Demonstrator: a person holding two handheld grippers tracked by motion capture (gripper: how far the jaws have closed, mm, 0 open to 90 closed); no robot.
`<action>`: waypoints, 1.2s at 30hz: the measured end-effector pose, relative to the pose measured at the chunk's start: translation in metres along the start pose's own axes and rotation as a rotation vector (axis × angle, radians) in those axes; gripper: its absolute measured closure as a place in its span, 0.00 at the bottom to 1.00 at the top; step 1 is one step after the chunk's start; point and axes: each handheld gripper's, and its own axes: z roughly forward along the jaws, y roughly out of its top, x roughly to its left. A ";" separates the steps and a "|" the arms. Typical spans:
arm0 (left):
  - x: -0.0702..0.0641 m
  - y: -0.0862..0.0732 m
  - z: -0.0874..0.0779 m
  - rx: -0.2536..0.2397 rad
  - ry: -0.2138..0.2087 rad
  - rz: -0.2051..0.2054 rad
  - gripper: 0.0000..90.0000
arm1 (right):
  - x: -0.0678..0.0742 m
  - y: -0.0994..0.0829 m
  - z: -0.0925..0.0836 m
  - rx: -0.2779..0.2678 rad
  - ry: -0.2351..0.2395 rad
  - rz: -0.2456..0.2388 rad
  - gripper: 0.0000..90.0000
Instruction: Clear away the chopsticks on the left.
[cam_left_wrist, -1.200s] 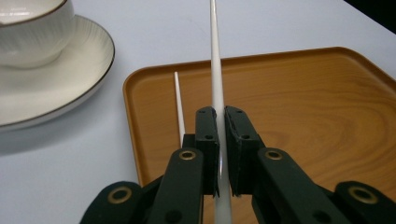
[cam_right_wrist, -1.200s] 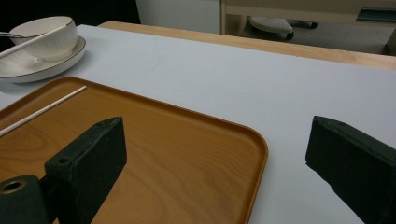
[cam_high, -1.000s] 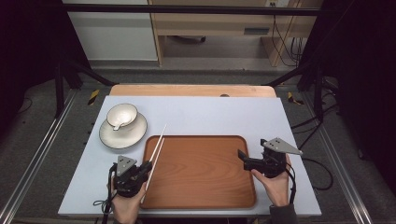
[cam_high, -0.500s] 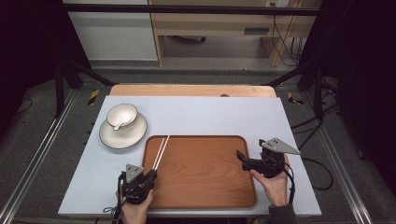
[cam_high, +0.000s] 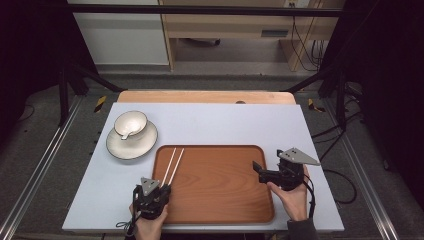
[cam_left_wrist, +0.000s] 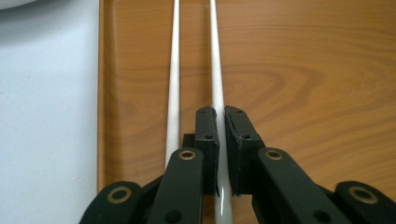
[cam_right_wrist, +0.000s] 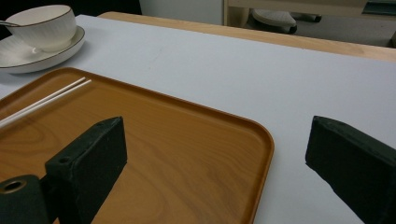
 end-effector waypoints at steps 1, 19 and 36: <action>0.000 0.000 0.000 0.001 0.000 0.001 0.93 | 0.000 0.000 0.000 0.000 0.001 0.002 0.06; -0.004 0.008 -0.004 0.001 -0.017 0.040 0.89 | -0.001 0.001 -0.002 -0.005 -0.003 0.000 0.06; 0.007 0.073 -0.036 -0.113 -0.161 0.256 0.68 | -0.005 0.002 -0.008 -0.029 -0.008 0.017 0.06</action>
